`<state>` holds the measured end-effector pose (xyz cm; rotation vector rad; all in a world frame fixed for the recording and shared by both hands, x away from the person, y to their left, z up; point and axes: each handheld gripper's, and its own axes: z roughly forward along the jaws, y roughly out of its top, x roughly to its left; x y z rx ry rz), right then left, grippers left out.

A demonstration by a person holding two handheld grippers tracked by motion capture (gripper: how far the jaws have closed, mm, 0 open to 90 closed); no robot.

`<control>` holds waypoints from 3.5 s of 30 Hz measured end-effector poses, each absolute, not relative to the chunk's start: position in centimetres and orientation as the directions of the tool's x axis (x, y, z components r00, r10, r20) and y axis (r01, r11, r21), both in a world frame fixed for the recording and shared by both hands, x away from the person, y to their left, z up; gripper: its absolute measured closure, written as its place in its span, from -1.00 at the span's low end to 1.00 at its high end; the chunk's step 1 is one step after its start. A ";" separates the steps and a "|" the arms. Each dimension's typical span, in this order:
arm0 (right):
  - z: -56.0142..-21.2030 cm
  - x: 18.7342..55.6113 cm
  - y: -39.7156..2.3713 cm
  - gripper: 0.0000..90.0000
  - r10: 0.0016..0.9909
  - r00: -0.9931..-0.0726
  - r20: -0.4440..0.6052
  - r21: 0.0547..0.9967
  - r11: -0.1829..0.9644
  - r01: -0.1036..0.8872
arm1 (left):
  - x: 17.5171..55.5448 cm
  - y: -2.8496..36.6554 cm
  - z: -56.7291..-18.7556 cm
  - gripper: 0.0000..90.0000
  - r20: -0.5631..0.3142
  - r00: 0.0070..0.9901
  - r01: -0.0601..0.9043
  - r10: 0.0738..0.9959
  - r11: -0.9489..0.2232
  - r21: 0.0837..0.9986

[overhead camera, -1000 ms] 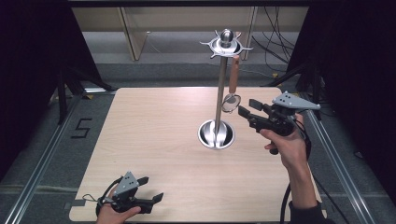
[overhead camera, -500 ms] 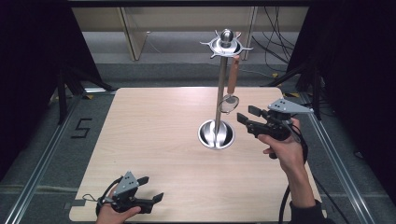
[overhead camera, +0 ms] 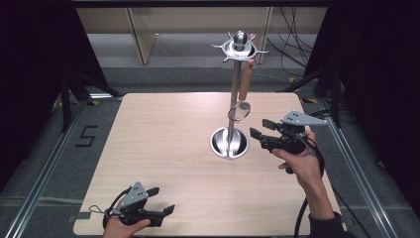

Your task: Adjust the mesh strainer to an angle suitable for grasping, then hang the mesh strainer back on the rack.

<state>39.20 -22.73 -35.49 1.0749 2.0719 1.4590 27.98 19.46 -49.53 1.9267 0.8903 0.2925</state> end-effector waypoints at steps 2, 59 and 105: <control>-36.0 39.4 -22.7 -0.11 0.770 -0.631 0.095 0.917 0.179 0.357 | 28.1 19.5 -49.5 -0.63 -0.153 0.712 0.454 0.686 -0.282 0.845; -42.5 37.8 -21.5 -0.32 0.722 -0.684 0.105 0.816 0.330 0.474 | 27.6 19.6 -49.5 -0.63 -0.130 0.722 0.437 0.680 -0.302 0.847; -46.1 35.2 -21.8 -0.39 0.700 -0.703 0.125 0.773 0.375 0.511 | 27.6 19.5 -49.6 -0.63 -0.132 0.726 0.437 0.675 -0.304 0.847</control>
